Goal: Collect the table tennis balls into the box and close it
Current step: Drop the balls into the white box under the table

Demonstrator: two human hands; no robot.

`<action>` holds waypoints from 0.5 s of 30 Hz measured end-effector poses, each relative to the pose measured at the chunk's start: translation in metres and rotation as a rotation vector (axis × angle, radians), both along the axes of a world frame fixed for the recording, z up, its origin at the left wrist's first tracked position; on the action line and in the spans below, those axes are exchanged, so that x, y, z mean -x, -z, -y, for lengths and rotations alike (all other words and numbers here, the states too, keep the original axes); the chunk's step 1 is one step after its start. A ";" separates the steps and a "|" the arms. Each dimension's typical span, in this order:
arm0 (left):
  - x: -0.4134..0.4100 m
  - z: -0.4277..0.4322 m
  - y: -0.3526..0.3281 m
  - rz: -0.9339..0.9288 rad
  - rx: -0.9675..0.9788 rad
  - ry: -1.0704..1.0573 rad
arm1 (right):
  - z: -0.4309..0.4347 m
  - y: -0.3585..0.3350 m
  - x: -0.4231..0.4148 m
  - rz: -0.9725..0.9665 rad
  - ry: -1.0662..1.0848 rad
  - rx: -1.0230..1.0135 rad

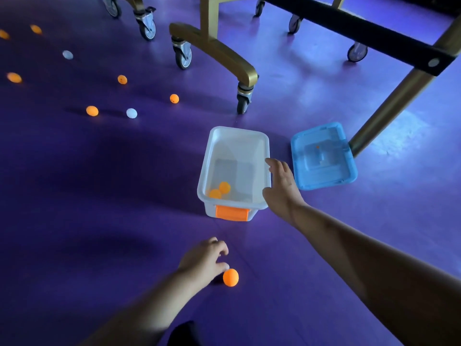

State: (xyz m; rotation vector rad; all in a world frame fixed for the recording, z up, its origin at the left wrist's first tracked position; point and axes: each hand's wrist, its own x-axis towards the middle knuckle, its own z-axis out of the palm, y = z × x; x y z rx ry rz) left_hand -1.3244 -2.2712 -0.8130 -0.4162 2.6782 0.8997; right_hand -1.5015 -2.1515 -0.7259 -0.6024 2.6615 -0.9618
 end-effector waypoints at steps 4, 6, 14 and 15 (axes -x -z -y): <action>-0.003 -0.015 0.013 0.073 -0.028 0.109 | -0.017 0.009 -0.002 0.010 0.042 -0.013; -0.003 -0.021 0.018 0.094 -0.030 0.127 | -0.026 0.011 -0.005 -0.001 0.058 -0.009; 0.003 -0.029 0.016 -0.107 0.114 0.261 | -0.053 0.022 -0.010 0.010 0.112 -0.069; 0.008 -0.028 0.010 -0.305 0.158 0.247 | -0.053 0.023 -0.010 0.017 0.118 -0.070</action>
